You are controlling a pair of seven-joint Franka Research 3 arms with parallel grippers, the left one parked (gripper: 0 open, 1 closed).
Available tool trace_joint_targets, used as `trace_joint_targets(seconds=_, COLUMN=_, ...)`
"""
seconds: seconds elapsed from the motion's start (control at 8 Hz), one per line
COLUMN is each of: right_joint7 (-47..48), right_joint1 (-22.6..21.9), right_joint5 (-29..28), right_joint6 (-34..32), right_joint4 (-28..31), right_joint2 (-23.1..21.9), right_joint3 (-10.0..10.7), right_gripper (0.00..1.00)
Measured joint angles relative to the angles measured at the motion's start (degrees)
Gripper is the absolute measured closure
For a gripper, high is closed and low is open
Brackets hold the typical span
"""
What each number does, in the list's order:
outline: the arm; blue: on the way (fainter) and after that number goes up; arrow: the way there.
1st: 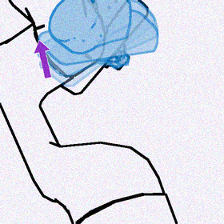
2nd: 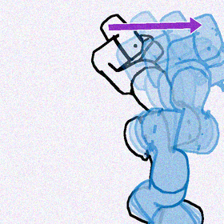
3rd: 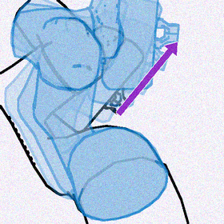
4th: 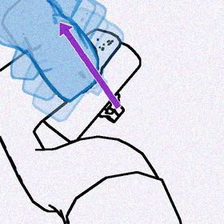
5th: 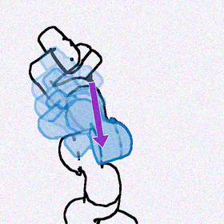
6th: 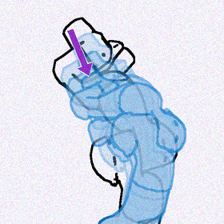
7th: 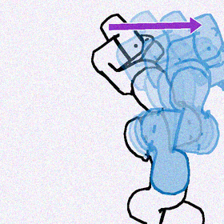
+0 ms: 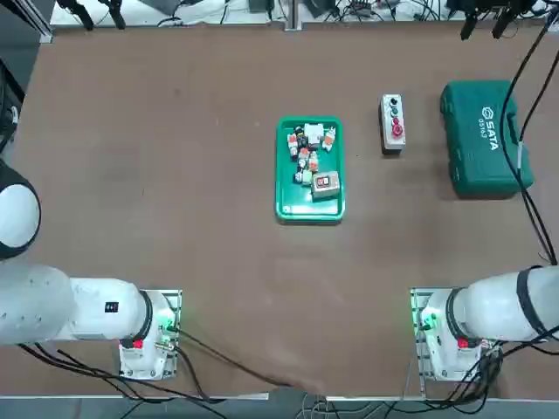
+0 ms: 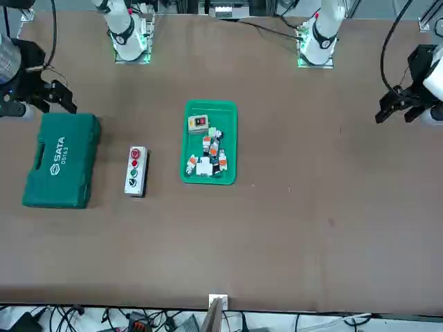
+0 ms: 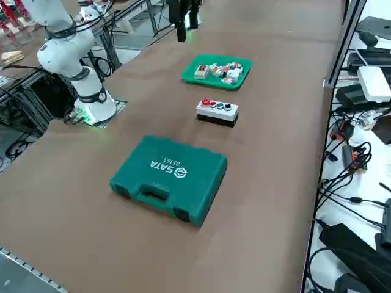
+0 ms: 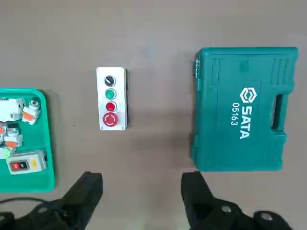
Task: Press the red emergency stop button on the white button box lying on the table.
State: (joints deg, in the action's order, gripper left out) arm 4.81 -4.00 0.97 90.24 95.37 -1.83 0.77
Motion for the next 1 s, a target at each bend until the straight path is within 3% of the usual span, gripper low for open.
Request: trace_joint_targets(seconds=1.0, right_joint7=0.0, right_joint1=0.0, right_joint5=-0.03, right_joint6=-2.35, right_joint4=0.12, right_joint2=0.25, right_joint3=0.0, right_gripper=0.0)
